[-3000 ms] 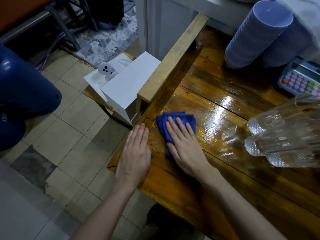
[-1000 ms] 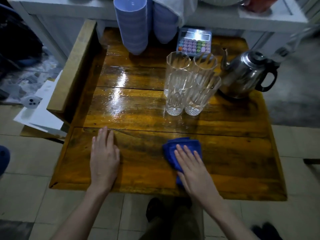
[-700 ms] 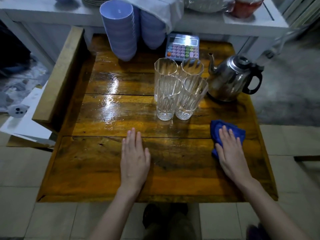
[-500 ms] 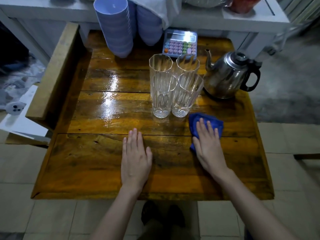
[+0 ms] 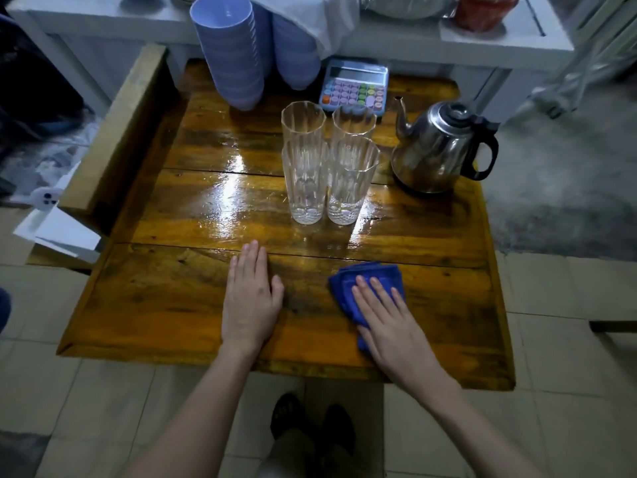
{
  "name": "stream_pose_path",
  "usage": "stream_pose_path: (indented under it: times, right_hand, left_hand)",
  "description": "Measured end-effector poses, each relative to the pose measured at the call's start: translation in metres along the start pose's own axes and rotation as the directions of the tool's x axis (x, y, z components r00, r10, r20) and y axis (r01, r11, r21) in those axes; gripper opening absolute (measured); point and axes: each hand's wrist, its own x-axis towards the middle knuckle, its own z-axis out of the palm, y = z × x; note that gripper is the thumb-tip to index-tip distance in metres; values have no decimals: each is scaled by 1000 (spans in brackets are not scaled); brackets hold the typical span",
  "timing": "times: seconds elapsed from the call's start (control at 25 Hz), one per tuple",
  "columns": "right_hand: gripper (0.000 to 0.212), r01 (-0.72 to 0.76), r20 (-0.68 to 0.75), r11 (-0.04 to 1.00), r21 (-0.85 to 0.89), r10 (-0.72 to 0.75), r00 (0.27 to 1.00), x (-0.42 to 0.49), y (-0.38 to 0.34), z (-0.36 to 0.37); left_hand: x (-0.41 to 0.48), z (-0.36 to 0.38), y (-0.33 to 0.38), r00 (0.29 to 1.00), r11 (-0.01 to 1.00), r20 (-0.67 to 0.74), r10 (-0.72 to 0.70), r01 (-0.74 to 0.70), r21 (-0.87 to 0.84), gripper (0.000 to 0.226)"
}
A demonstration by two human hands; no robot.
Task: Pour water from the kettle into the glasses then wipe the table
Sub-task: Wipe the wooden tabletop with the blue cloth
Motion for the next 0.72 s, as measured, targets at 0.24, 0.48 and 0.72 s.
stream_pose_path:
  times: [0.24,0.48,0.72]
  right_hand:
    - [66,-323,-8,938,126,326,945,23,112,-18]
    - [62,-264,-91,944,197,286,954,89,69,-12]
    - [58,-105,-78,981,163,119,990,29,26,3]
  left_hand:
    - [-1,4,1,1000,1000,-23,12,-11,23,56]
    - [1,4,0,999,1000,-36,7,-7,-8,56]
    - [0,2,0,999,999,-37,-7,6,-35,56]
